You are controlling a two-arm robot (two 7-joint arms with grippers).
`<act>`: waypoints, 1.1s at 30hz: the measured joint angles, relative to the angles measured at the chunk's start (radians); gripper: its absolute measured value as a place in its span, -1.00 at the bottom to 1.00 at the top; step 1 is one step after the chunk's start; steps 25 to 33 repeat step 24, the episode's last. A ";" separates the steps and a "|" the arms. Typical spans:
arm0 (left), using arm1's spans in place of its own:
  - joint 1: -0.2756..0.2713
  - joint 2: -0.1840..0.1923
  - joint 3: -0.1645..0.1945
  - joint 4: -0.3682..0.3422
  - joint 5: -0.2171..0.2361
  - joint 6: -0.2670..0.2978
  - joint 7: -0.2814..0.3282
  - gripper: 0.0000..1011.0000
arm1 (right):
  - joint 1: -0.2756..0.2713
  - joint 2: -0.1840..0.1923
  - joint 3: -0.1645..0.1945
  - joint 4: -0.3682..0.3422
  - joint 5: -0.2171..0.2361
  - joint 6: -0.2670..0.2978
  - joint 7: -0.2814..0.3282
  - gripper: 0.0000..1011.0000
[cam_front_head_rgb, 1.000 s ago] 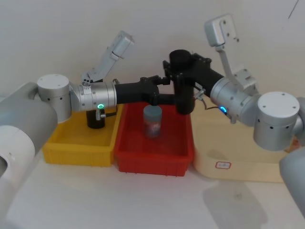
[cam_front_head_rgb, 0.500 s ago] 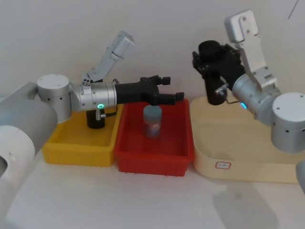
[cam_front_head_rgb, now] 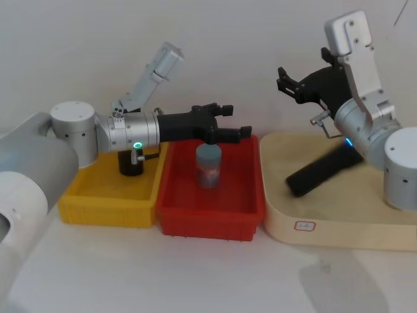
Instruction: Pick up the garbage bag with the one hand and transfer it to the other hand.
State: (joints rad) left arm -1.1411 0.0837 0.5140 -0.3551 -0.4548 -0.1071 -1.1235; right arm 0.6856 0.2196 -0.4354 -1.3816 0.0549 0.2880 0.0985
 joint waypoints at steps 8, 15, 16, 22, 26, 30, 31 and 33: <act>0.000 0.000 0.000 0.000 0.000 0.000 0.000 0.98 | -0.003 0.005 0.004 -0.005 -0.008 -0.001 -0.010 0.98; 0.000 0.000 0.000 0.000 0.000 0.000 0.000 0.98 | -0.004 0.008 0.006 -0.008 -0.013 -0.001 -0.016 0.98; 0.000 0.000 0.000 0.000 0.000 0.000 0.000 0.98 | -0.004 0.008 0.007 -0.009 -0.014 -0.001 -0.017 0.98; 0.000 0.000 0.000 0.000 0.000 0.000 0.000 0.98 | -0.005 0.009 0.007 -0.009 -0.015 -0.001 -0.019 0.98; 0.000 0.000 0.000 0.000 0.000 0.000 0.000 0.98 | -0.005 0.010 0.008 -0.010 -0.016 -0.001 -0.019 0.98; 0.000 0.000 0.000 0.000 0.000 0.000 0.000 0.98 | -0.005 0.010 0.008 -0.010 -0.016 -0.001 -0.019 0.98; 0.000 0.000 0.000 0.000 0.000 0.000 0.000 0.98 | -0.005 0.010 0.008 -0.010 -0.016 -0.001 -0.019 0.98; 0.000 0.000 0.000 0.000 0.000 0.000 0.000 0.98 | -0.005 0.010 0.008 -0.010 -0.016 -0.001 -0.019 0.98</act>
